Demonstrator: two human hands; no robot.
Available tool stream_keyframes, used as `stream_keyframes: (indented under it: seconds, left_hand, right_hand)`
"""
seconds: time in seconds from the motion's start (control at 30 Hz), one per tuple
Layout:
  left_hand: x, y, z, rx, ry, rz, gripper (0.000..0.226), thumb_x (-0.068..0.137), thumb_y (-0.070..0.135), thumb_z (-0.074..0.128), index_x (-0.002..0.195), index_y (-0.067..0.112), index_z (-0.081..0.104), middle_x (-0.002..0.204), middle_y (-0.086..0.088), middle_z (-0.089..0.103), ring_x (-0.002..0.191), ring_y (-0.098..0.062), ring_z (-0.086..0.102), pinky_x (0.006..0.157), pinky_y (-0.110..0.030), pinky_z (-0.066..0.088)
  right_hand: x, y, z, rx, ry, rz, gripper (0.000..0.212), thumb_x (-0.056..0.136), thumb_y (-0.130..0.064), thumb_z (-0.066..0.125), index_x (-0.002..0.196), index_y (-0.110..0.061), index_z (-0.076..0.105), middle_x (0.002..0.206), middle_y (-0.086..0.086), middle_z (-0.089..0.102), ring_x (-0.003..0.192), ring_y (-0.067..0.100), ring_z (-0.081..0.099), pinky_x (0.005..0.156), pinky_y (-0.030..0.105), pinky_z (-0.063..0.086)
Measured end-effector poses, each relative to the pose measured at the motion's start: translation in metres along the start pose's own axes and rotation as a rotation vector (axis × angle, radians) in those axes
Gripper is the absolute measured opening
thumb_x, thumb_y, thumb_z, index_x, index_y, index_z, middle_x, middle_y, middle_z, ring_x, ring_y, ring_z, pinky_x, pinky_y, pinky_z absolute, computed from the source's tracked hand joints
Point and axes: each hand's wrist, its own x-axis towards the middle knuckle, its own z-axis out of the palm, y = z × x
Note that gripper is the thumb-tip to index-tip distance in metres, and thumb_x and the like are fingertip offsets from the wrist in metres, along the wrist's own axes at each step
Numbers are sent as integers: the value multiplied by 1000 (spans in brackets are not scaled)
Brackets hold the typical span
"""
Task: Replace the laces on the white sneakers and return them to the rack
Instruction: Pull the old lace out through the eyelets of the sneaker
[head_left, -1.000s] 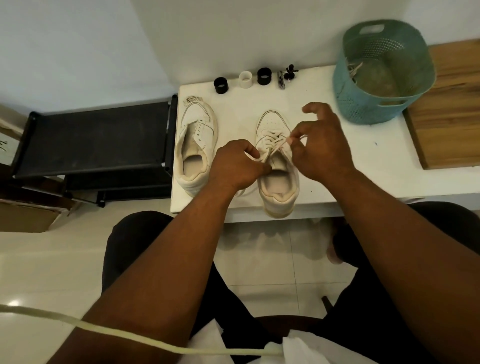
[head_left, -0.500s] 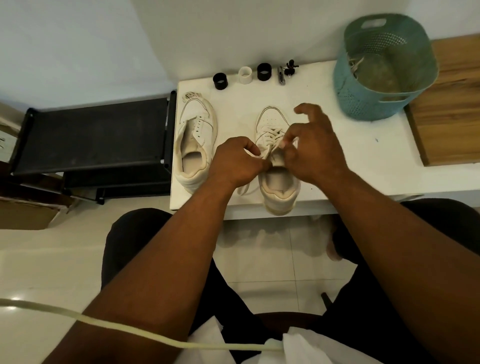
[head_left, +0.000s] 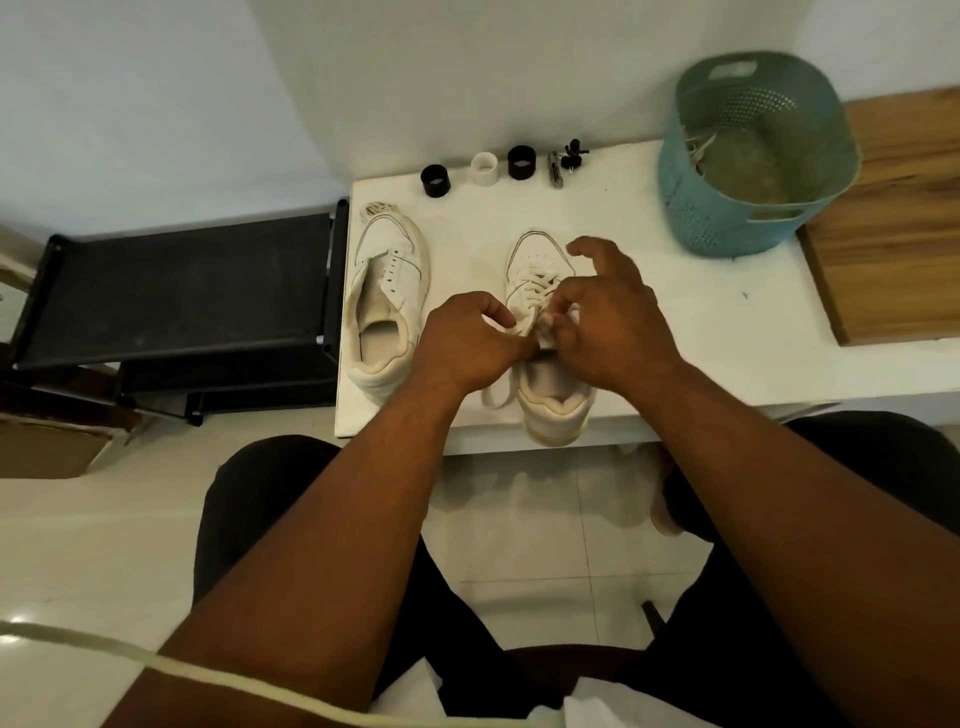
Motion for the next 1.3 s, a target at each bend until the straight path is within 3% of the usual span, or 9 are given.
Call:
stream_keyframes:
  seconds: [0.2, 0.3, 0.47, 0.6, 0.73, 0.93, 1.07, 1.2, 1.3]
  left_hand:
    - [0, 1, -1, -3, -7, -8, 37, 57, 44, 90, 80, 31, 65, 92, 6, 73, 86, -14, 71, 83, -41, 59]
    - [-1, 2, -1, 16, 1, 6, 37, 55, 48, 87, 80, 31, 65, 90, 7, 72, 85, -13, 70, 83, -40, 59]
    - [-2, 2, -1, 7, -5, 4, 35, 57, 49, 83, 80, 31, 65, 91, 5, 73, 86, -13, 71, 84, -40, 59]
    - [-3, 3, 0, -9, -15, 3, 38, 54, 49, 84, 81, 30, 66, 88, 6, 73, 85, -14, 71, 82, -39, 59]
    - [-1, 1, 1, -9, -17, -2, 36, 56, 43, 88, 82, 30, 66, 89, 5, 73, 86, -14, 71, 82, -41, 60]
    - [-3, 2, 0, 19, 9, 19, 35, 61, 42, 91, 81, 29, 65, 94, 6, 70, 88, -14, 68, 78, -34, 57]
    - [-7, 6, 1, 69, 27, 68, 45, 60, 60, 90, 82, 31, 64, 89, 13, 68, 84, -8, 65, 69, -27, 49]
    - [-12, 10, 3, 153, 118, 165, 40, 67, 66, 81, 82, 34, 64, 83, 13, 68, 85, -9, 65, 75, -30, 53]
    - [-13, 13, 2, 173, 158, 172, 27, 72, 56, 79, 78, 33, 66, 78, 14, 67, 83, -10, 67, 79, -33, 56]
  right_hand:
    - [7, 17, -21, 2, 132, 233, 9, 86, -21, 74, 95, -21, 72, 149, 3, 40, 133, 26, 45, 104, 49, 46]
    - [1, 4, -13, 39, 56, 91, 37, 75, -27, 75, 112, -23, 69, 158, 3, 26, 145, 26, 32, 108, 50, 44]
    - [-4, -9, -1, 14, -94, 39, 16, 82, -32, 78, 95, -23, 77, 165, -2, 22, 151, 22, 22, 116, 45, 35]
    - [1, -3, -8, 39, 1, 25, 7, 84, -25, 78, 85, -19, 75, 159, 0, 32, 146, 21, 29, 112, 35, 36]
    - [9, 12, -23, 44, 209, 208, 13, 87, -15, 72, 78, -22, 66, 151, 6, 42, 135, 23, 46, 98, 19, 29]
    - [14, 26, -17, -84, 151, 288, 12, 87, -26, 72, 86, -14, 76, 136, 11, 56, 119, 27, 60, 93, 26, 41]
    - [14, 31, -10, -129, 101, 311, 24, 85, -32, 69, 99, -14, 77, 128, 11, 59, 114, 30, 62, 92, 33, 48]
    - [9, 14, -15, 65, 145, 100, 34, 88, -30, 71, 120, -19, 72, 145, 6, 49, 130, 24, 51, 106, 33, 41]
    - [1, 1, -2, 55, -3, -56, 36, 85, -26, 69, 121, -22, 73, 143, 4, 52, 127, 24, 53, 105, 35, 45]
